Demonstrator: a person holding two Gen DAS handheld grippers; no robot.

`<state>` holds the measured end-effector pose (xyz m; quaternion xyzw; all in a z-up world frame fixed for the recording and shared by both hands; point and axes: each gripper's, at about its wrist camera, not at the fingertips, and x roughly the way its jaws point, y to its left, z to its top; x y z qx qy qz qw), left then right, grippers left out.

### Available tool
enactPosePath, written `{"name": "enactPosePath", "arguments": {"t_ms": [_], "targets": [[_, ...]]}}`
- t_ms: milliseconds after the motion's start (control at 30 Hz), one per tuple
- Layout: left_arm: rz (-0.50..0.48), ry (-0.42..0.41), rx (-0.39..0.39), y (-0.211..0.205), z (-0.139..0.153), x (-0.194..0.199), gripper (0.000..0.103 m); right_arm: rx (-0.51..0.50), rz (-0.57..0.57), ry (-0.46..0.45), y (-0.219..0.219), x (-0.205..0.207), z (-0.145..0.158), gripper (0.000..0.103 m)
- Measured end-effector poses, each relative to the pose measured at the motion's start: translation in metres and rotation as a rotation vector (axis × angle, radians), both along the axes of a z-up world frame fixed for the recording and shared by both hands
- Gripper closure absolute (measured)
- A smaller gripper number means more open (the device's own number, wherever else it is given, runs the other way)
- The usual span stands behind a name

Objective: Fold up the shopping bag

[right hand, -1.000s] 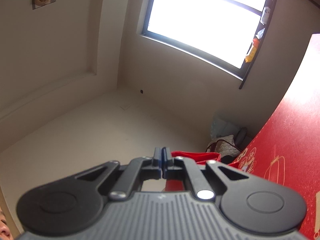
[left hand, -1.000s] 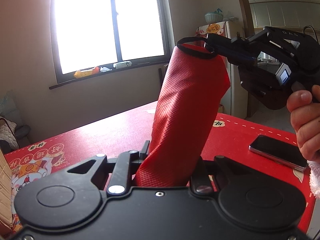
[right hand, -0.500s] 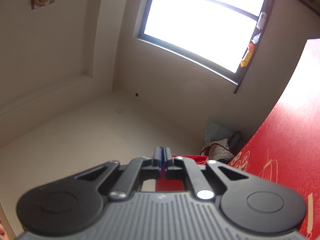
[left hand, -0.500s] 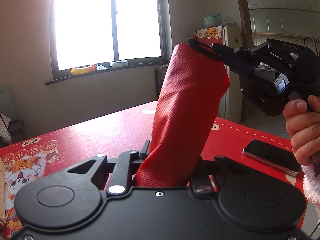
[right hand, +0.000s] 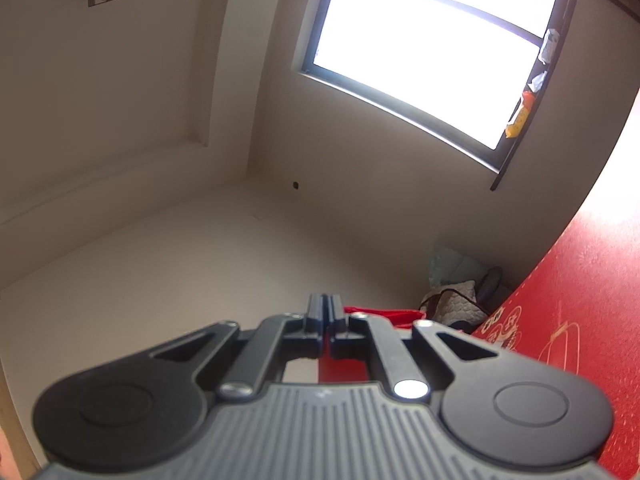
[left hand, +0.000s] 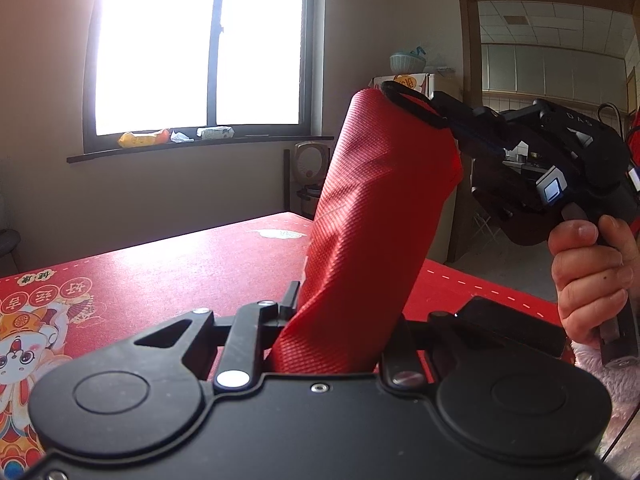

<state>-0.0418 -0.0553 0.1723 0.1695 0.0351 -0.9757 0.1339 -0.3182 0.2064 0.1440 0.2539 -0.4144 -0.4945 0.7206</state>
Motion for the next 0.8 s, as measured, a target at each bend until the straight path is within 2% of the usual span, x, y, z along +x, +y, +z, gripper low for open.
{"name": "enactPosePath", "arguments": {"t_ms": [233,300,467,667,800], "targets": [[-0.015,0.031,0.095,-0.018,0.005,0.006,0.084,-0.003,-0.025,0.013,0.002,0.002,0.002,0.1],[-0.01,0.038,0.147,-0.029,0.008,0.006,0.084,-0.002,-0.02,0.01,-0.002,0.0,0.004,0.1],[-0.01,0.047,0.256,-0.056,0.011,0.006,0.084,0.025,-0.023,0.065,-0.02,-0.001,0.021,0.1],[-0.024,0.073,0.333,-0.079,0.013,0.008,0.084,0.028,-0.011,0.116,-0.039,0.001,0.038,0.099],[-0.028,0.076,0.364,-0.089,0.011,0.007,0.084,0.031,-0.001,0.112,-0.043,0.0,0.039,0.099]]}}
